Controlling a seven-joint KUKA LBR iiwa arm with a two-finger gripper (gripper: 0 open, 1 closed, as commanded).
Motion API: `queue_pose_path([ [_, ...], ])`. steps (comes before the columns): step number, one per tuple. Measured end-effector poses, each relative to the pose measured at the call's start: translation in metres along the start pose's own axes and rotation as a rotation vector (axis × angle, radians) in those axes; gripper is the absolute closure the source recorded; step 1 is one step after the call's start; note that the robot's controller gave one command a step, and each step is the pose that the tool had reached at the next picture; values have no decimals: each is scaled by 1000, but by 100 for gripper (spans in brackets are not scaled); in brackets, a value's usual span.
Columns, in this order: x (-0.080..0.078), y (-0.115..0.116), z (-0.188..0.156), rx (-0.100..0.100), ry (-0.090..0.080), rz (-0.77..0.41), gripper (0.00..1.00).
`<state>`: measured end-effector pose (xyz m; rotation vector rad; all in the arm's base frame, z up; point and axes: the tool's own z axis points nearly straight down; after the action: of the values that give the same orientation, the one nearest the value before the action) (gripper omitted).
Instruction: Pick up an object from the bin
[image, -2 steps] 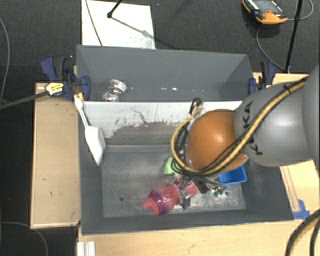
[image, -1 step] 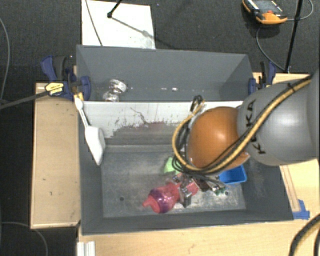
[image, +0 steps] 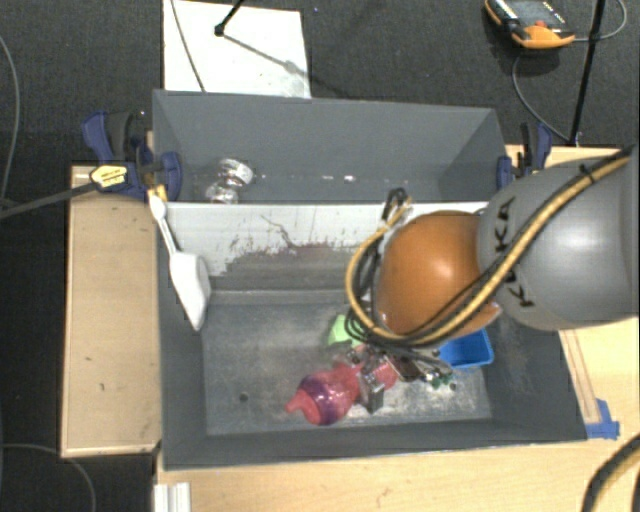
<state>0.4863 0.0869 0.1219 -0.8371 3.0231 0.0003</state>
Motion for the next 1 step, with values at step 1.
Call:
queue_pose_path([
  [1,1,1,-7,-3,8,2,100],
])
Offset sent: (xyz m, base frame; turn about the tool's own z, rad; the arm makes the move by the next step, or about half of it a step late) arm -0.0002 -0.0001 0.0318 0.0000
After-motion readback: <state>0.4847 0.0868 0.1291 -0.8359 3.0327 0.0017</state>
